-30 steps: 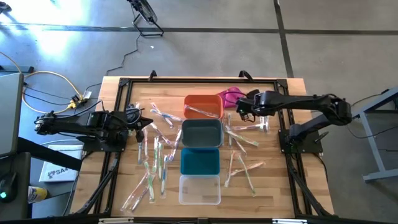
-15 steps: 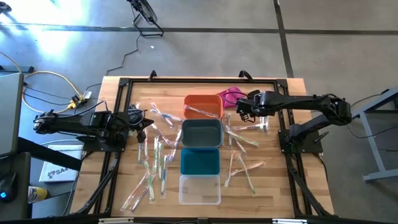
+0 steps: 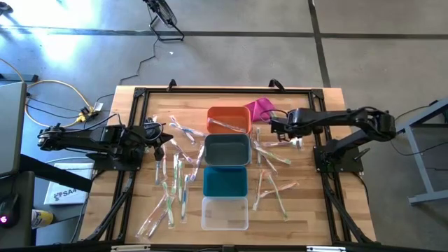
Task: Pick & Place Toothbrushes
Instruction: Put the green toothbrush into the green bin
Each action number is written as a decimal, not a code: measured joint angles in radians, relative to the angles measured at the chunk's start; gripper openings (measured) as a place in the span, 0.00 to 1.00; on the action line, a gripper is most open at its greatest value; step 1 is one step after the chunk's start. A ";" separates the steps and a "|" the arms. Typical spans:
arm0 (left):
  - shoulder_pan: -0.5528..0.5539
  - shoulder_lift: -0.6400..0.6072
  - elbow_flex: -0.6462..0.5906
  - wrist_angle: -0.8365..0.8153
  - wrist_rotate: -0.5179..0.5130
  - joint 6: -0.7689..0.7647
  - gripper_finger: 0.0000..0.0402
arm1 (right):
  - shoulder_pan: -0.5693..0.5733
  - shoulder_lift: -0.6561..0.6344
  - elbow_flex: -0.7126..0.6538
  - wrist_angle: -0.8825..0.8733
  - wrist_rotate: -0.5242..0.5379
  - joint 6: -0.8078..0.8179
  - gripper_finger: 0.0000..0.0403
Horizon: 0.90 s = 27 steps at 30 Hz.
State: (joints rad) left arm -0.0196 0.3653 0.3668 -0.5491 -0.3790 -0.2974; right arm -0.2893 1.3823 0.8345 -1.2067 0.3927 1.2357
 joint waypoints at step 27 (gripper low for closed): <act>0.000 0.000 0.000 0.000 0.000 0.000 0.01 | -0.033 0.000 -0.176 0.261 0.035 0.034 0.23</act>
State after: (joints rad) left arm -0.0196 0.3651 0.3668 -0.5488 -0.3790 -0.2970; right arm -0.3225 1.3819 0.6589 -0.9462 0.4279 1.2692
